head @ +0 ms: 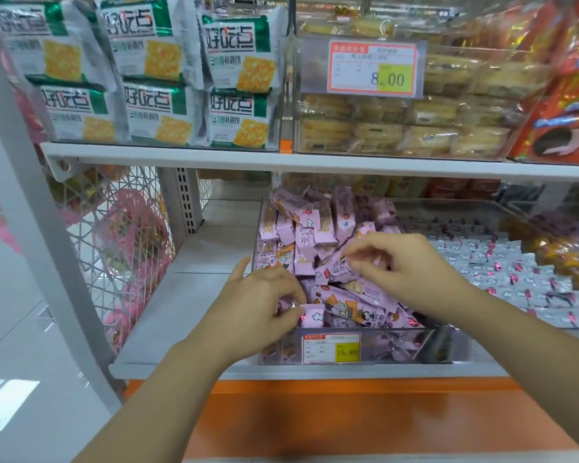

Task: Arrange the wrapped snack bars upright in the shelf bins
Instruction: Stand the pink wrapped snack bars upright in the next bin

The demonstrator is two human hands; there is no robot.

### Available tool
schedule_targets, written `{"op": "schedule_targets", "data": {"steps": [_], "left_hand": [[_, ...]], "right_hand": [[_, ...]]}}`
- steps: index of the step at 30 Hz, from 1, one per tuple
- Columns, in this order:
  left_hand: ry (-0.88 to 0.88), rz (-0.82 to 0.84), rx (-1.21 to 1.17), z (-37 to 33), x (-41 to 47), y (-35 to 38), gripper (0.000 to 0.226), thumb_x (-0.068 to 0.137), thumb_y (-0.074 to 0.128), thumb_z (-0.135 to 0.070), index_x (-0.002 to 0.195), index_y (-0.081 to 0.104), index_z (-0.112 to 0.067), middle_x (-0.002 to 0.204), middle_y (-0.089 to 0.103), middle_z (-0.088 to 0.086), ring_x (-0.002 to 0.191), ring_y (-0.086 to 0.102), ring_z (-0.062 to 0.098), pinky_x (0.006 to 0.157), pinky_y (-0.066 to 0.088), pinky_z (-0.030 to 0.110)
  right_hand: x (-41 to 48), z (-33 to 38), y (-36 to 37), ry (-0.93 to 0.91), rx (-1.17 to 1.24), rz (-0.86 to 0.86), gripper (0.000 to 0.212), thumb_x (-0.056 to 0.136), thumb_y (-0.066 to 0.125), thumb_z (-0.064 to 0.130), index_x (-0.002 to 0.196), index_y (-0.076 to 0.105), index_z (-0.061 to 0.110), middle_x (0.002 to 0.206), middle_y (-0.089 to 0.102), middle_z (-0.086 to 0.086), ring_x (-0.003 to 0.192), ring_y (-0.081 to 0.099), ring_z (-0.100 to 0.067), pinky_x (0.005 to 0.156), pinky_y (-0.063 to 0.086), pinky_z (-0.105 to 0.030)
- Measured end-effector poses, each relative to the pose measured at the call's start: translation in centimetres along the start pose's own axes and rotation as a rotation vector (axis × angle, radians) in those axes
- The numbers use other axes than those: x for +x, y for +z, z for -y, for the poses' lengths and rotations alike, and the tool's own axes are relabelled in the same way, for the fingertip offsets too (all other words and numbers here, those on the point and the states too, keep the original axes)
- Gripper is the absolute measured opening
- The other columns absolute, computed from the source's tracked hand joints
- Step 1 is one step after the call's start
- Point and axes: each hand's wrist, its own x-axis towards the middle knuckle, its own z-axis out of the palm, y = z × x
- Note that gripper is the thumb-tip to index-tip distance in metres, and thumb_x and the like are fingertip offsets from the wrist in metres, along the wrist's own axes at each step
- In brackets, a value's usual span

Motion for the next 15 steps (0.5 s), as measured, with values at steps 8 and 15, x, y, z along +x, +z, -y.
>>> {"op": "schedule_targets", "data": {"steps": [8, 15], "left_hand": [[-0.009, -0.035, 0.035, -0.4, 0.7, 0.5, 0.030, 0.082, 0.051, -0.062, 0.082, 0.060, -0.033, 0.099, 0.060, -0.020, 0.098, 0.054, -0.002, 0.114, -0.004, 0.037], [-0.025, 0.015, 0.091, -1.2, 1.2, 0.7, 0.016, 0.085, 0.056, -0.054, 0.080, 0.049, -0.040, 0.088, 0.058, -0.020, 0.088, 0.053, -0.003, 0.116, -0.011, 0.041]], "right_hand": [[-3.1, -1.8, -1.3, -0.097, -0.273, 0.250, 0.027, 0.090, 0.060, 0.032, 0.118, 0.063, 0.030, 0.123, 0.057, 0.016, 0.114, 0.046, 0.000, 0.100, 0.034, -0.018], [-3.4, -4.1, 0.1, -0.023, -0.273, 0.170, 0.024, 0.088, 0.063, 0.029, 0.112, 0.060, 0.027, 0.116, 0.055, 0.012, 0.107, 0.053, -0.008, 0.093, 0.044, -0.030]]}}
